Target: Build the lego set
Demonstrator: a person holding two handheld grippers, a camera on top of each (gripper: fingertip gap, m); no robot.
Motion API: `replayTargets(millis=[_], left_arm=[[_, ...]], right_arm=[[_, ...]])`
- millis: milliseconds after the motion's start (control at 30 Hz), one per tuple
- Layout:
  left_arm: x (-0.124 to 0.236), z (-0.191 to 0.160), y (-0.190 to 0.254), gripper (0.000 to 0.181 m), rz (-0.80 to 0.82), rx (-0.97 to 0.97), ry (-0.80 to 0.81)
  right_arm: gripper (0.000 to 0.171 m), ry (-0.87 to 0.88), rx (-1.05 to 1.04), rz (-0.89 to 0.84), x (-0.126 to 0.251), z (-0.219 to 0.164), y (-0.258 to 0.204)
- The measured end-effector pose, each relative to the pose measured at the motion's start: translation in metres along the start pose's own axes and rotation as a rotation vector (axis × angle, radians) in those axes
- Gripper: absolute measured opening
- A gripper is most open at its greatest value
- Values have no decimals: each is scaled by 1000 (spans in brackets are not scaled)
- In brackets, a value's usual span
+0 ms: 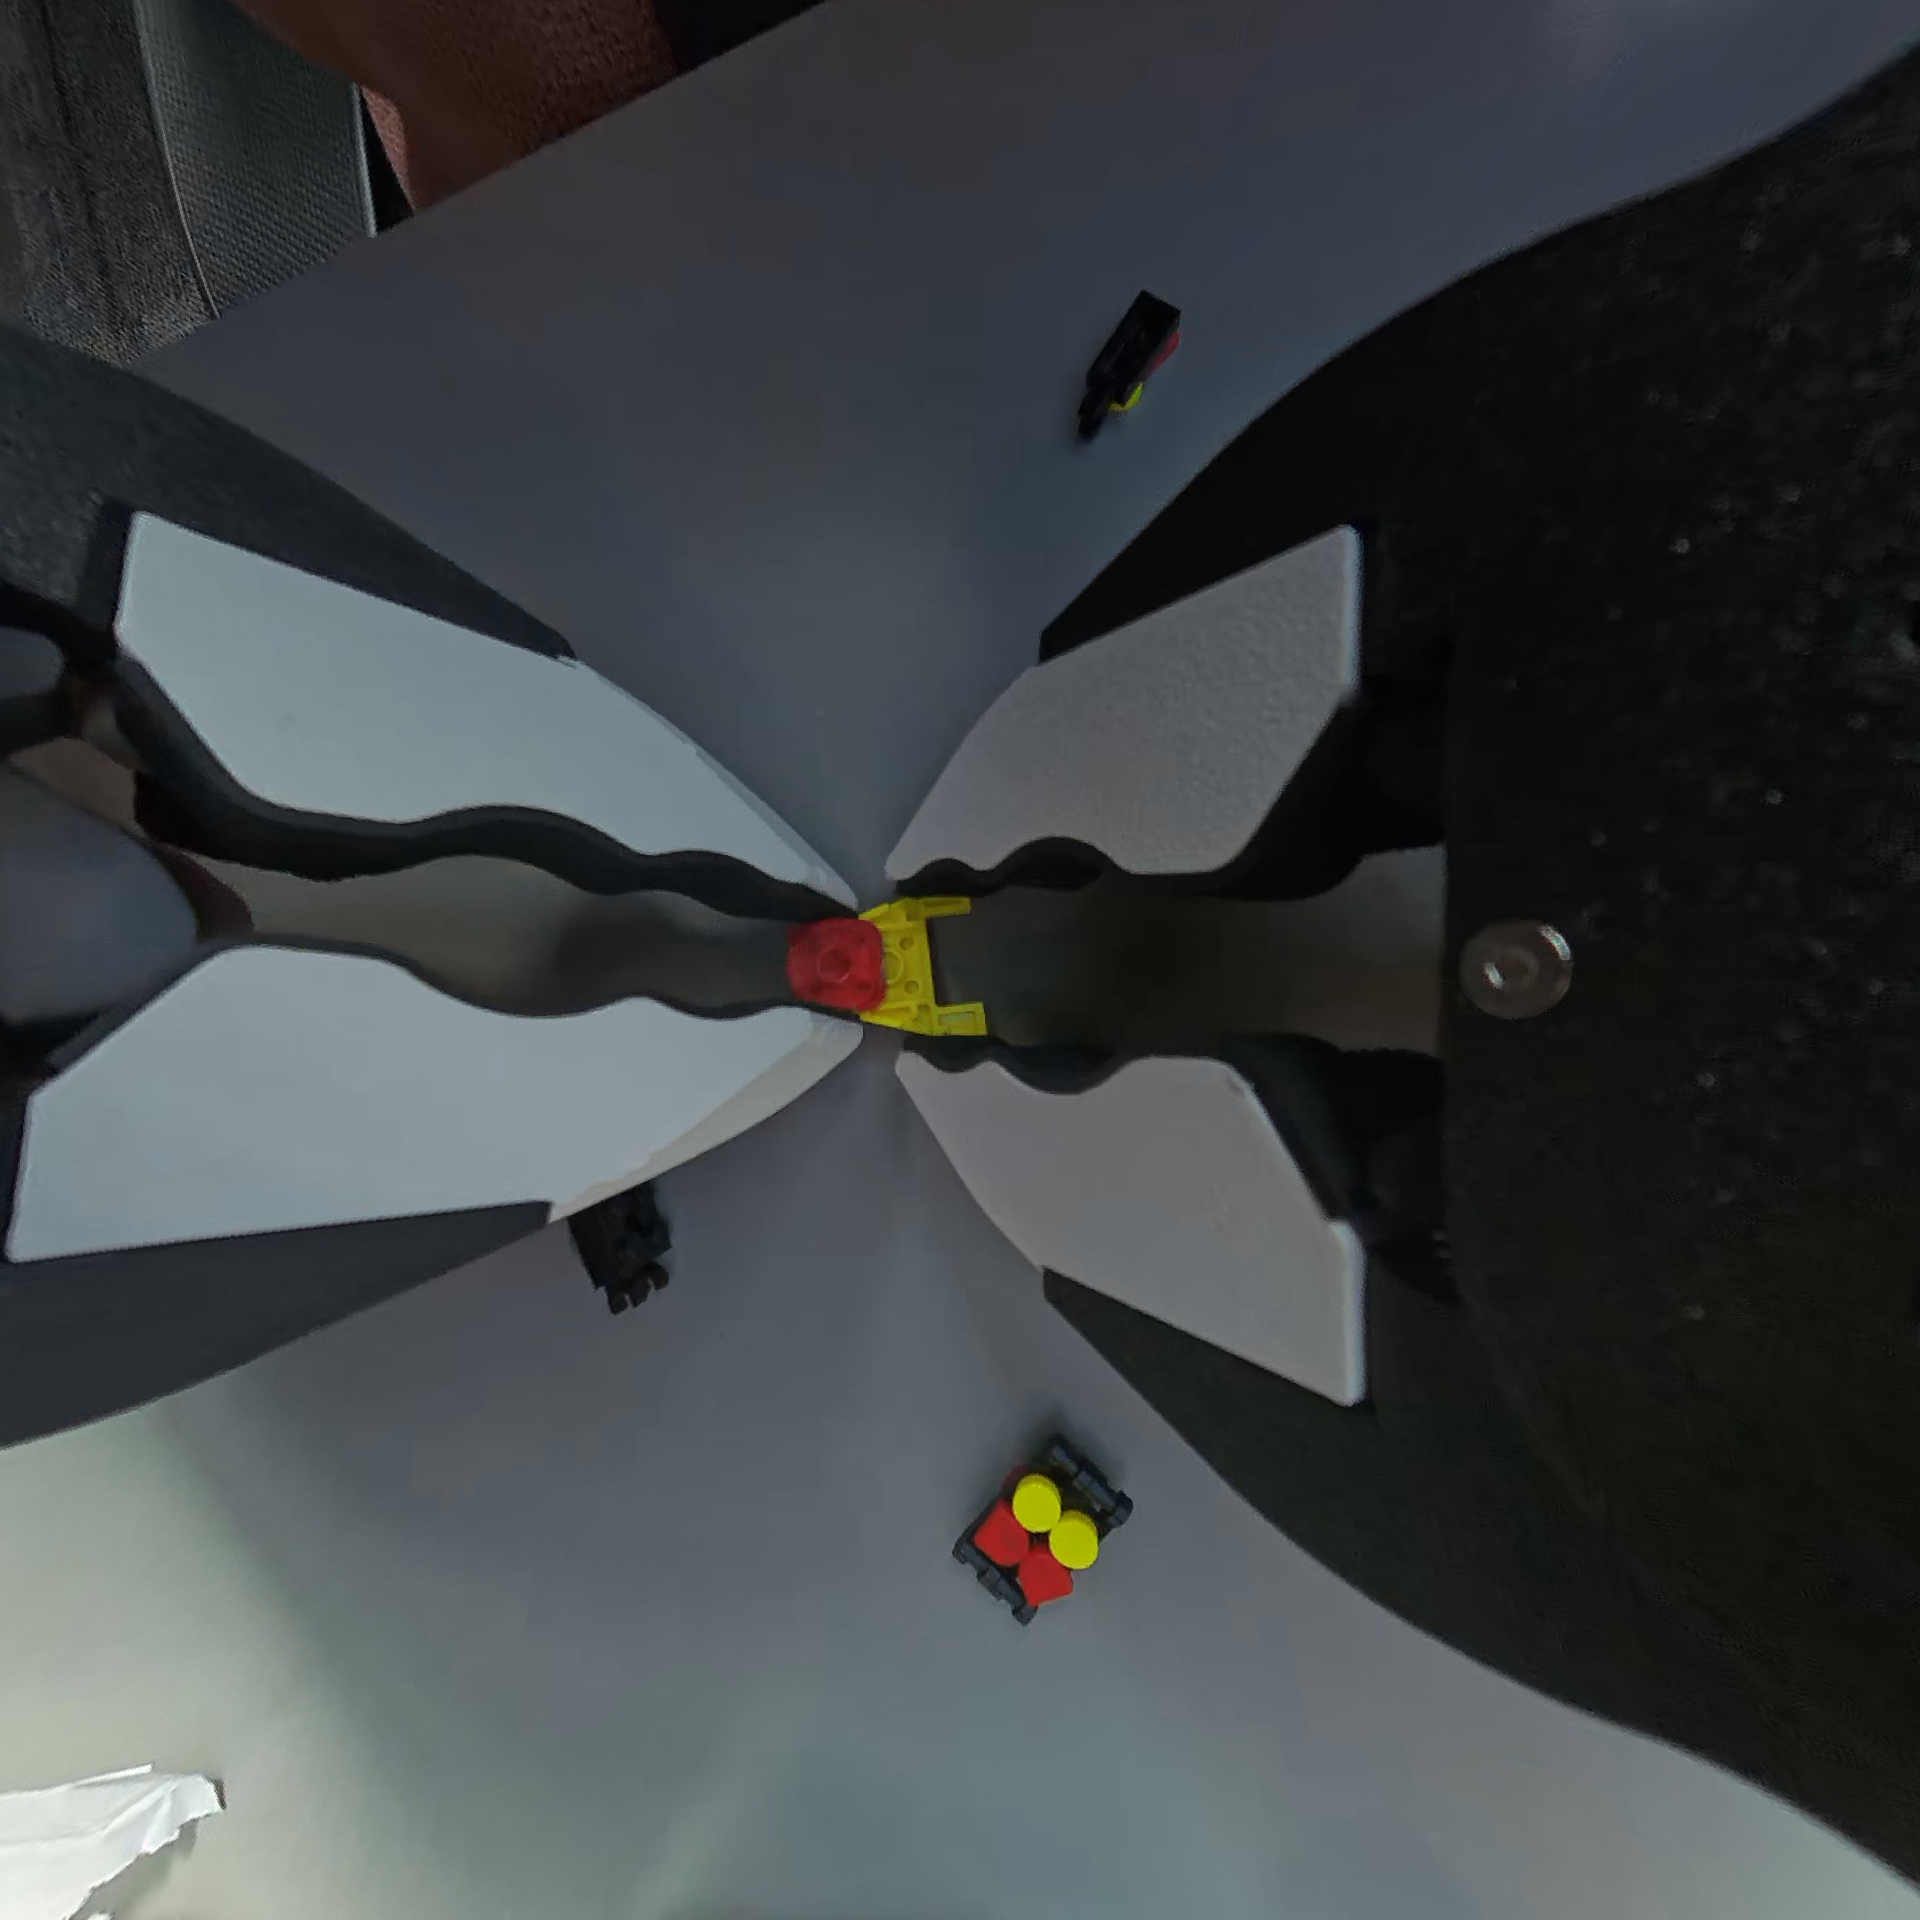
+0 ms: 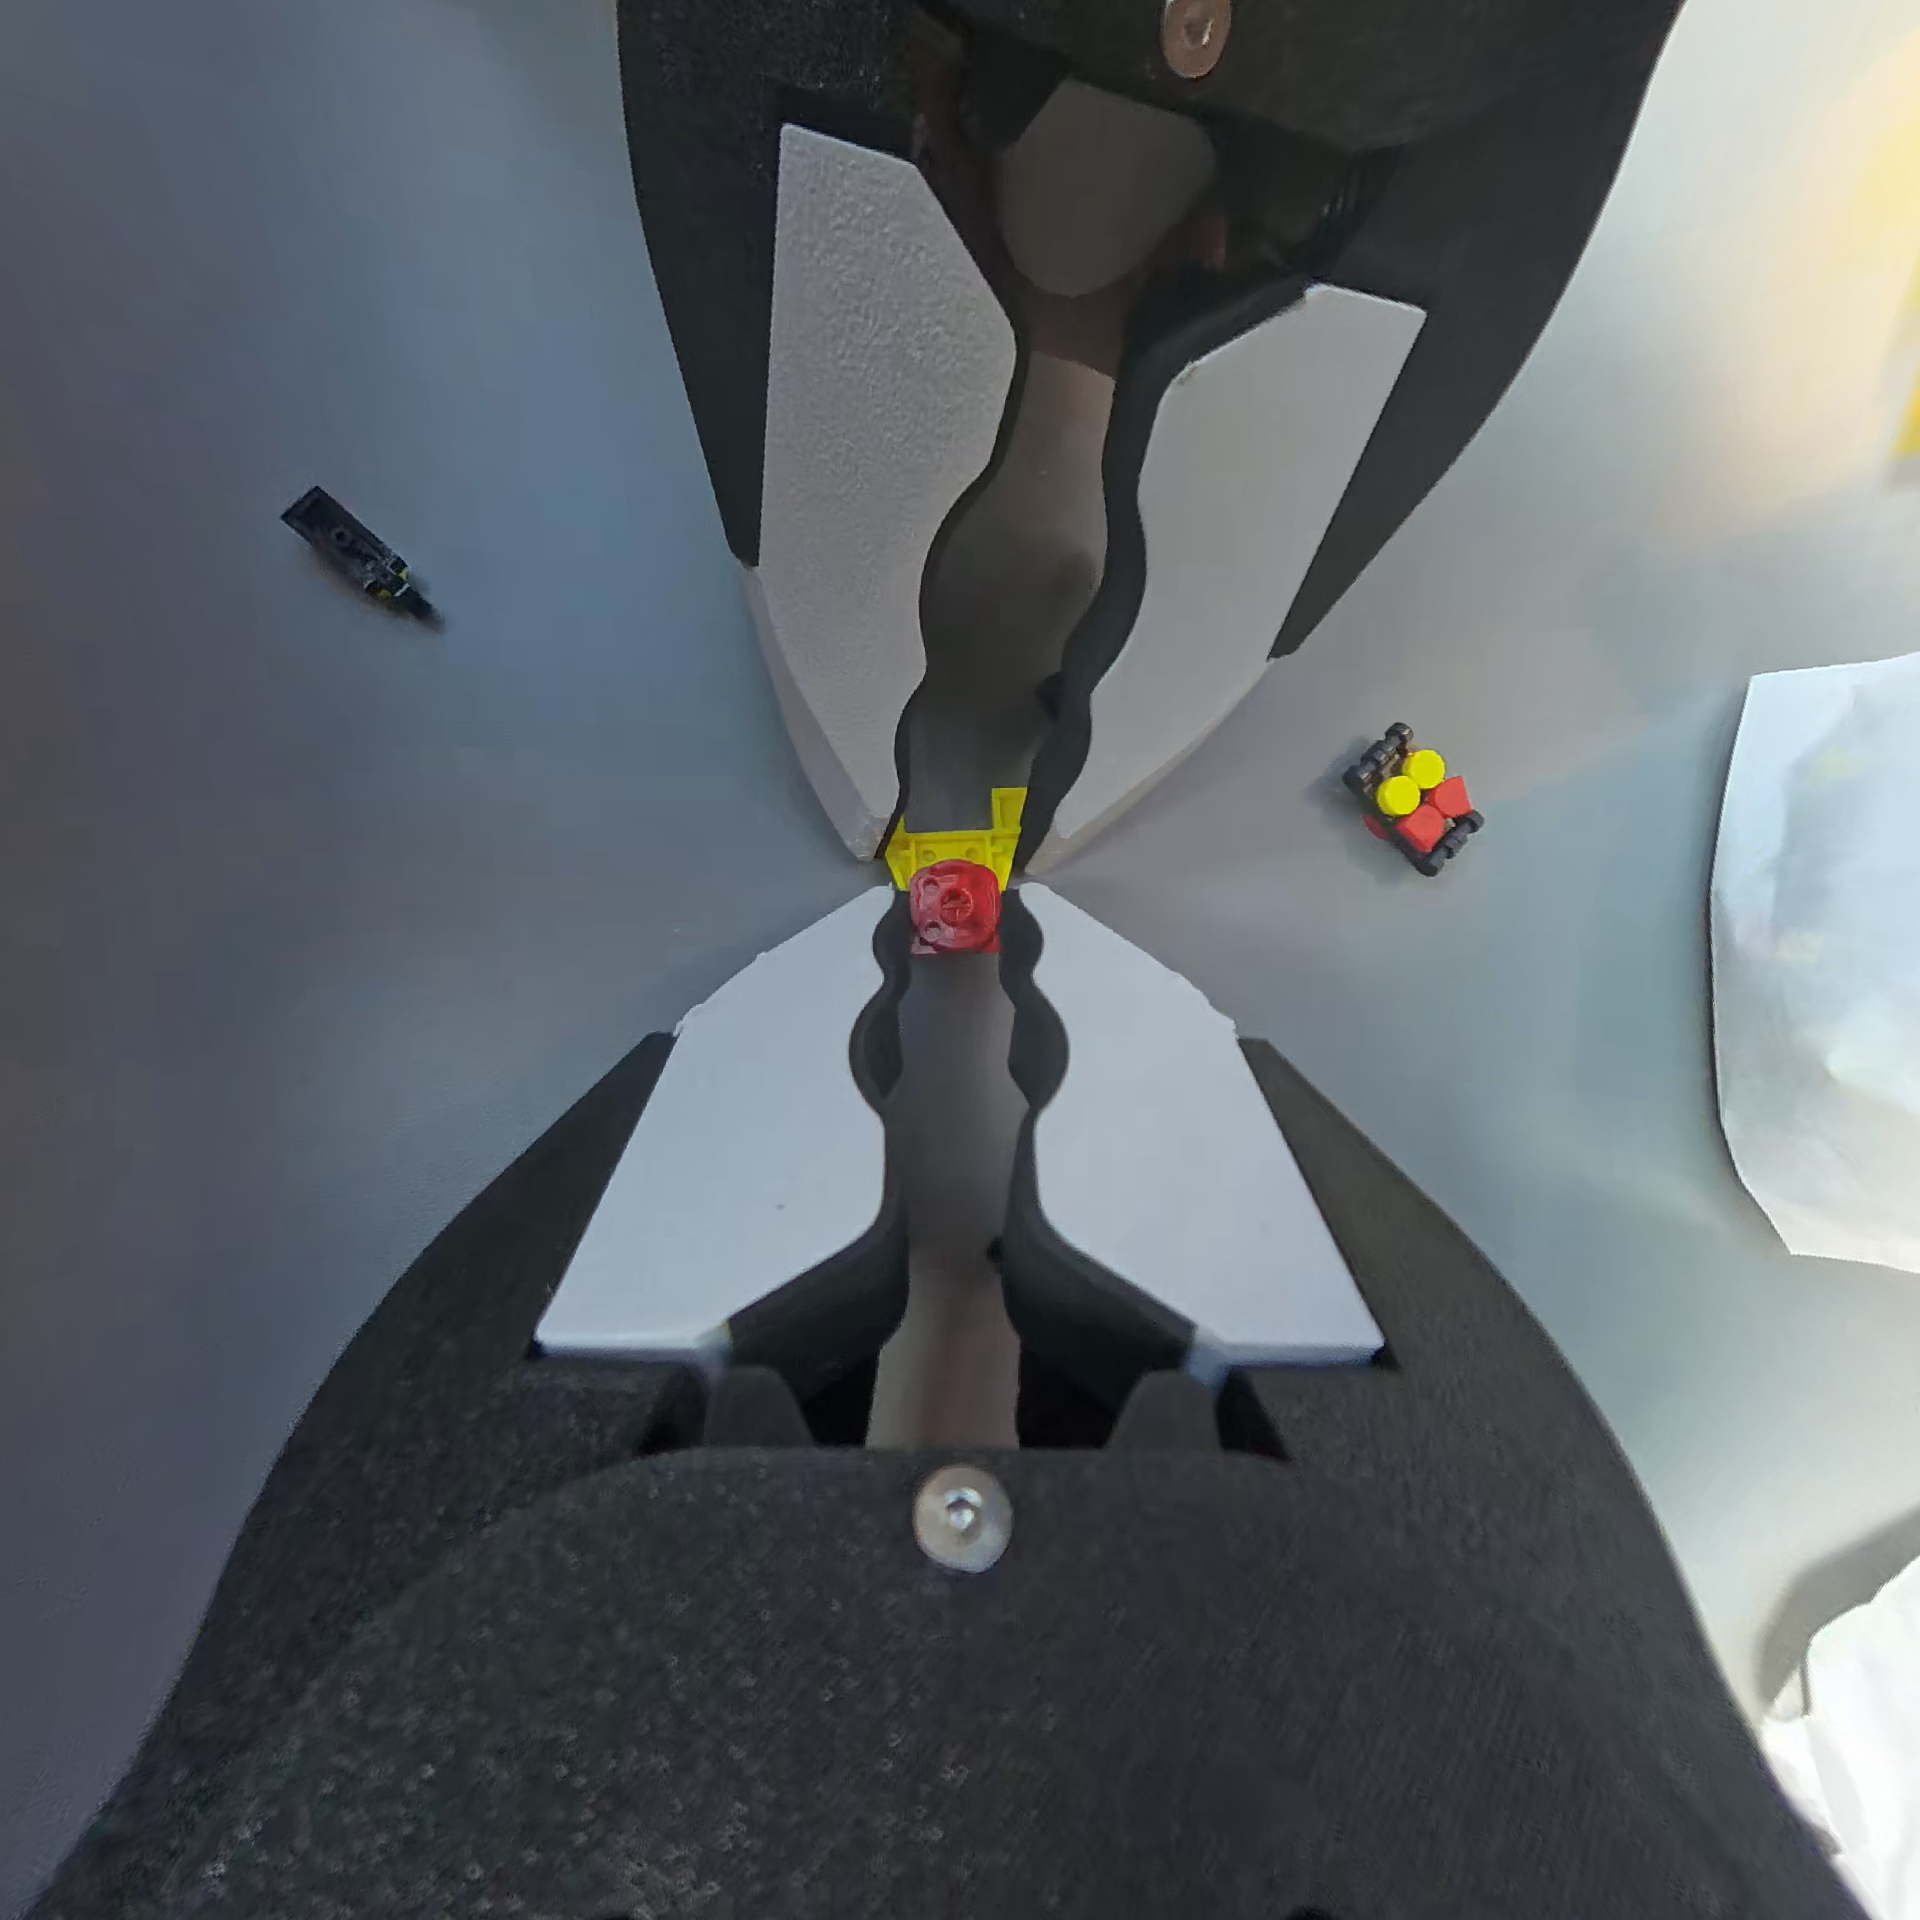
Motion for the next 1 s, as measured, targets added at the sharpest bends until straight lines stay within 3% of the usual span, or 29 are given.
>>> replayTargets(millis=[333, 433, 567, 733, 933, 1000], left_arm=[[-1, 1, 2, 25, -33, 25, 10], [-1, 1, 2, 26, -17, 14, -1], [0, 2, 3, 25, 11, 8, 3], [13, 27, -4, 28, 107, -70, 166], [85, 115, -14, 26, 493, -298, 625], [101, 137, -12, 23, 593, -377, 688]], right_arm=[[15, 35, 534, -415, 8, 10, -6], [15, 40, 510, -418, 8, 3, -4], [16, 243, 225, -411, 35, 10, 5], [16, 873, -456, 46, 104, 39, 20], [15, 1326, -810, 312, 149, 47, 46], [15, 1430, -931, 360, 154, 49, 56]])
Point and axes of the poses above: each gripper's, where its closed fingertips meet, x back along the fingers, z out of its top, y = z × x across the jaws, the point moved 1 cm from there along x, back along the fingers, and after that the axes turned 3 degrees about -z, right-handed, at the moved point
